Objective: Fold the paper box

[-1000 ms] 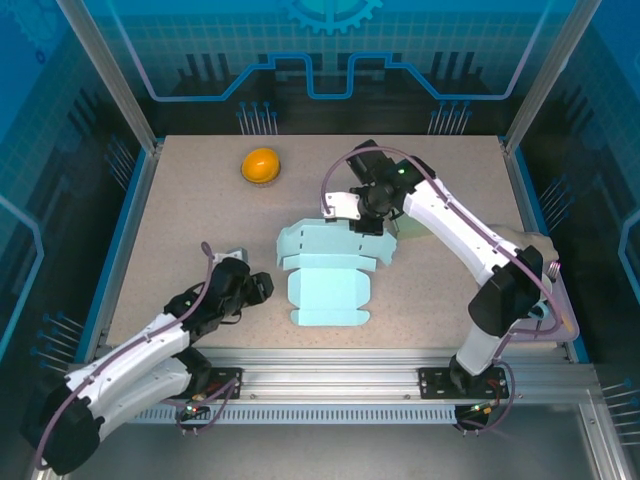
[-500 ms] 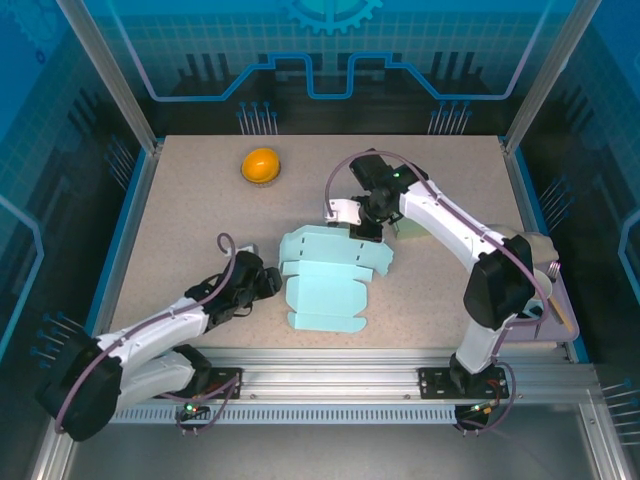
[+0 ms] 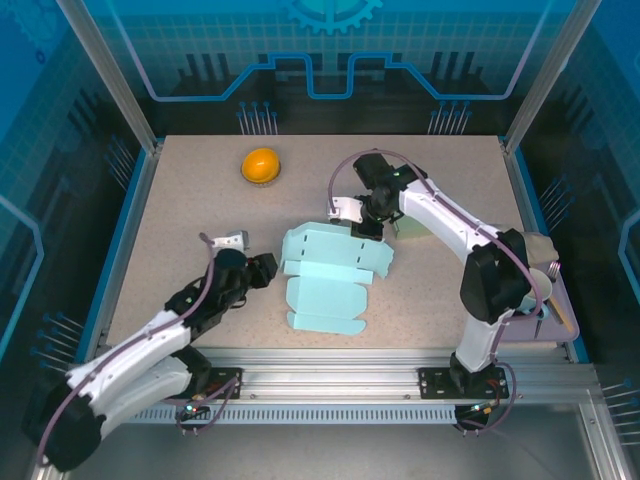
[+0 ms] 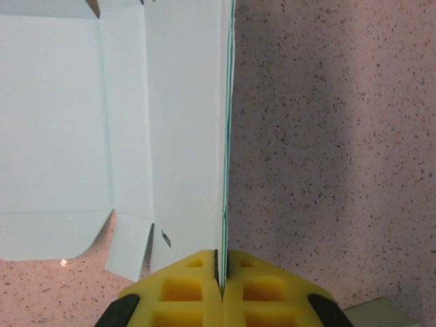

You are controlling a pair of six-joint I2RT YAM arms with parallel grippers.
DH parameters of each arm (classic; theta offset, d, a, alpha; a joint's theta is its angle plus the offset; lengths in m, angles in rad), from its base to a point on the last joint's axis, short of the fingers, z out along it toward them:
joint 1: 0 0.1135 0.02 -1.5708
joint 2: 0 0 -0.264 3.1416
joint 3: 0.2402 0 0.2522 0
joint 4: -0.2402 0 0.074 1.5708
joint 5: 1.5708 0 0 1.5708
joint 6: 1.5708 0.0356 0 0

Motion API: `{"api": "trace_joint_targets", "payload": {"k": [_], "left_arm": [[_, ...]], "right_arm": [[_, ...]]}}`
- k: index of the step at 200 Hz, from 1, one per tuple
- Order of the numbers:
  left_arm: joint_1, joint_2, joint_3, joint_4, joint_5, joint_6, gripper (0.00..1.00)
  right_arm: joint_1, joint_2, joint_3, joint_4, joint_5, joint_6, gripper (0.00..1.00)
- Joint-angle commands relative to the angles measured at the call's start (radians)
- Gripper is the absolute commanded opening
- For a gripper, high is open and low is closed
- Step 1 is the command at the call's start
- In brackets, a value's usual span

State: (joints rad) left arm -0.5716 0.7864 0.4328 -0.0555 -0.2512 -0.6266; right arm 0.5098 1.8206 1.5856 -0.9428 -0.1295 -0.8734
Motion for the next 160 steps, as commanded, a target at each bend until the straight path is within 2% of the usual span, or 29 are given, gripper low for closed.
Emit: {"api": "trace_joint_targets", "payload": {"k": [1,24,41,70,102,137,160], "left_arm": [[-0.025,-0.092,-0.059,0.170,0.121,0.081,0.45],[-0.034,-0.065,-0.072,0.267,0.241,0.049,0.45],[-0.036,0.011,-0.049,0.281,0.274,0.036,0.45],[-0.035,0.137,-0.007,0.252,0.204,0.072,0.43],[-0.002,0.289,0.048,0.249,0.199,0.095,0.42],[0.056,0.356,0.083,0.216,0.133,0.080,0.43],[0.084,0.412,0.101,0.180,0.132,0.093,0.42]], "right_arm": [[-0.008,0.036,0.035,0.005,0.005,0.039,0.00],[-0.005,0.046,0.038,0.001,-0.012,0.043,0.00],[-0.005,0.045,0.034,0.003,-0.011,0.040,0.00],[-0.005,0.036,0.022,0.002,-0.015,0.038,0.00],[-0.005,0.014,-0.002,0.007,-0.018,0.032,0.00],[-0.006,0.002,-0.020,0.015,-0.015,0.026,0.00],[-0.005,-0.006,-0.021,0.018,-0.017,0.025,0.00]]}}
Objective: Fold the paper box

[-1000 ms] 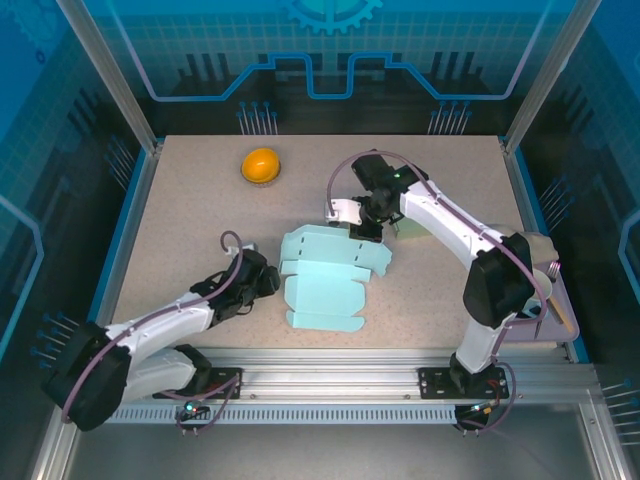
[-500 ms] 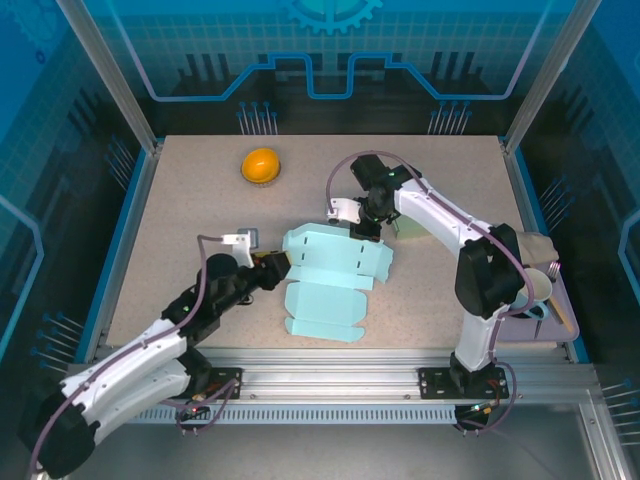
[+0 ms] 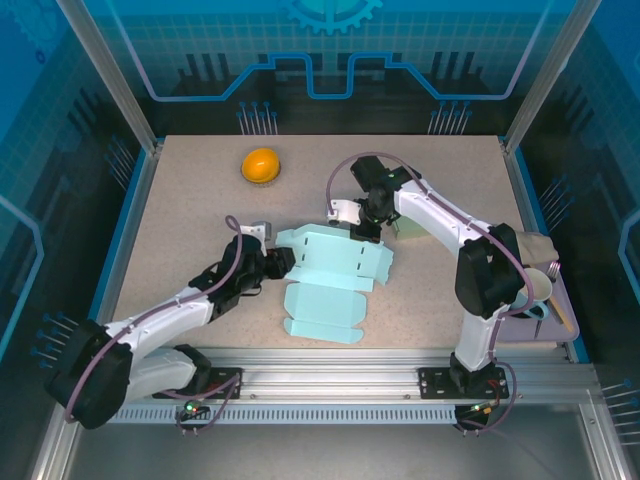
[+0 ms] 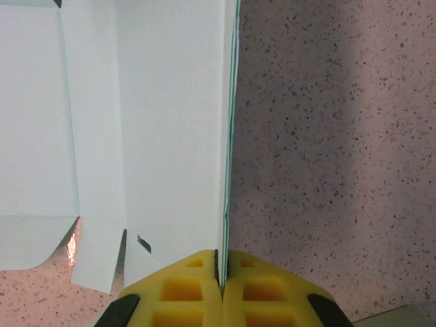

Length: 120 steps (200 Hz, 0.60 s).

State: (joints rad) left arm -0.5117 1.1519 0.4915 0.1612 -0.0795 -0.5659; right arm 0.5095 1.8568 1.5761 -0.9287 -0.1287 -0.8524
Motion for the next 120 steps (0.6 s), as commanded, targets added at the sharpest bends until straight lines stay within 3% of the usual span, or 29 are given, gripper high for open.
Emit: {"api": "trace_joint_targets", "payload": {"k": [1,27,80,120], "left_arm": [[0.024,0.049,0.042,-0.037,-0.041,0.033,0.42],[0.024,0.117,0.044,-0.037,-0.021,0.044,0.40],[0.024,0.156,0.043,-0.108,-0.100,0.060,0.28],[0.021,0.189,0.042,-0.073,0.027,0.059,0.26]], "right_arm": [[-0.005,-0.041,-0.011,0.004,-0.018,0.003,0.00],[-0.005,-0.045,-0.011,0.004,-0.018,-0.002,0.00],[-0.004,-0.043,-0.019,0.006,-0.027,-0.005,0.00],[-0.005,-0.043,-0.009,0.010,-0.036,0.001,0.00]]}}
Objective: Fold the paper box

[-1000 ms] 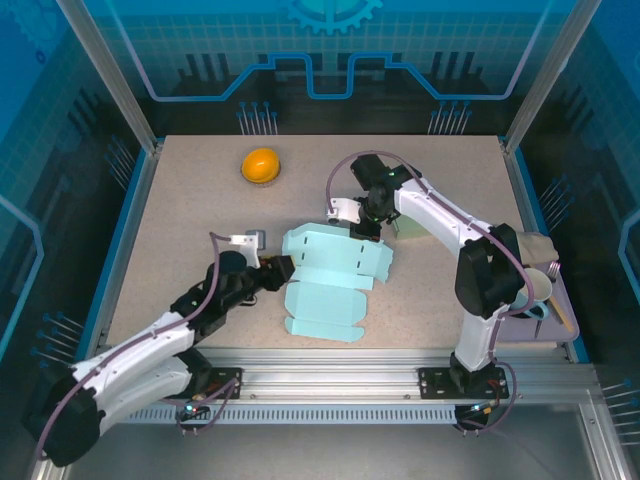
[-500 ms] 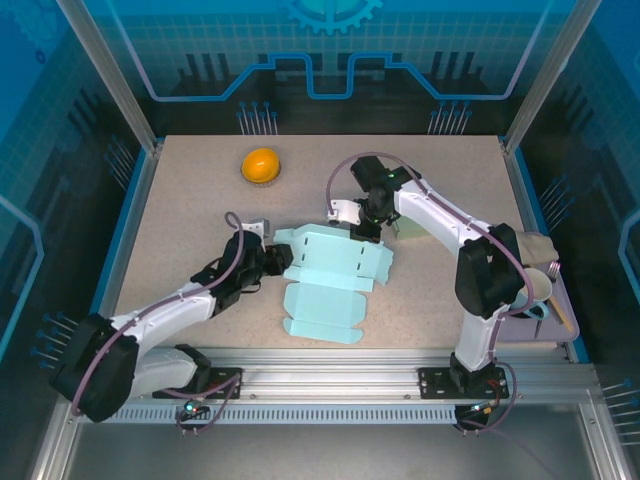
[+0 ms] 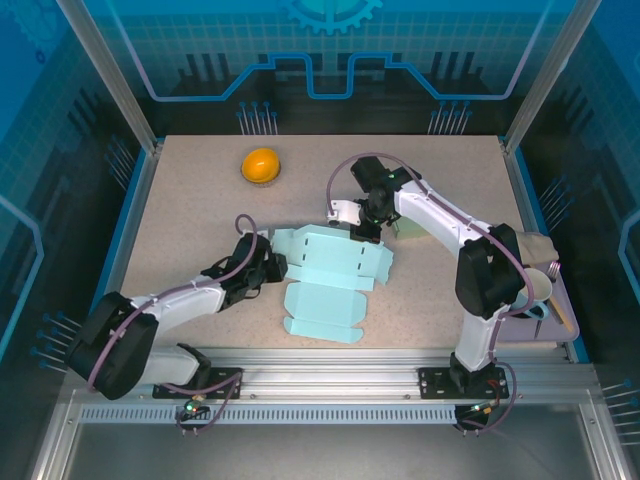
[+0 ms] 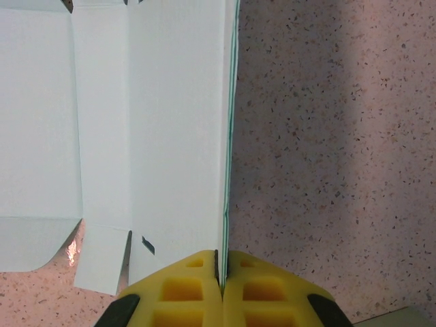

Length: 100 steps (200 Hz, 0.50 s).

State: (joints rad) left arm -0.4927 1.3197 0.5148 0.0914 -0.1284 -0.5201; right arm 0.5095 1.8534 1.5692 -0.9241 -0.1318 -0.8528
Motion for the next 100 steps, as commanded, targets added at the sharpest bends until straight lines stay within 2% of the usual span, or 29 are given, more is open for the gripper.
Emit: {"api": "trace_joint_targets", "payload": {"k": [1,48,100], "left_arm": [[0.002,0.021,0.020,-0.001,0.079,0.012,0.26],[-0.025,0.002,0.025,0.057,0.212,-0.095,0.29],[-0.036,0.010,0.028,0.117,0.246,-0.207,0.32]], "right_arm": [[-0.005,-0.039,-0.002,0.005,-0.033,0.001,0.00],[0.000,-0.068,-0.039,0.075,-0.036,0.026,0.00],[0.047,-0.181,-0.209,0.254,-0.007,0.029,0.00]]}}
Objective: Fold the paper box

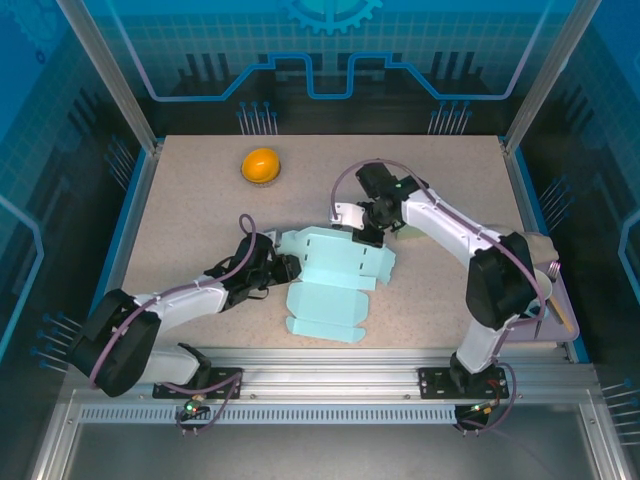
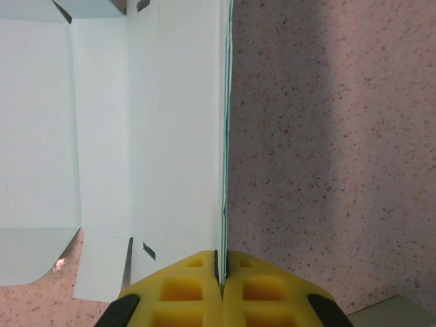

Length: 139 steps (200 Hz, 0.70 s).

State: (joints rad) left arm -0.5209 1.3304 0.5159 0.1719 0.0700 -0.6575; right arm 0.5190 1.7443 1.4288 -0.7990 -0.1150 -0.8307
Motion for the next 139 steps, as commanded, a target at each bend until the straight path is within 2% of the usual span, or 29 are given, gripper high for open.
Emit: {"api": "trace_joint_targets", "payload": {"k": [1,28,48,75,92,114,139], "left_arm": [[-0.008,0.000,0.028,0.036,0.047,-0.072,0.32],[0.001,-0.081,0.041,-0.022,0.038,-0.087,0.31],[0.011,-0.208,0.071,-0.147,-0.003,-0.051,0.33],[0.023,-0.364,0.117,-0.369,-0.143,0.075,0.37],[0.046,-0.457,0.110,-0.470,-0.251,0.109,0.37],[0.059,-0.539,0.064,-0.508,-0.329,0.113,0.39],[0.060,-0.504,0.006,-0.478,-0.342,0.071,0.38]], "right_arm": [[0.040,-0.075,-0.073,0.134,-0.022,0.004,0.00],[0.084,-0.138,-0.201,0.260,0.093,-0.055,0.00],[0.082,-0.177,-0.257,0.325,0.146,-0.078,0.00],[0.100,-0.262,-0.343,0.436,0.191,-0.156,0.00],[0.118,-0.311,-0.415,0.534,0.222,-0.211,0.00],[0.141,-0.347,-0.493,0.665,0.283,-0.274,0.00],[0.160,-0.385,-0.605,0.841,0.312,-0.334,0.00]]}}
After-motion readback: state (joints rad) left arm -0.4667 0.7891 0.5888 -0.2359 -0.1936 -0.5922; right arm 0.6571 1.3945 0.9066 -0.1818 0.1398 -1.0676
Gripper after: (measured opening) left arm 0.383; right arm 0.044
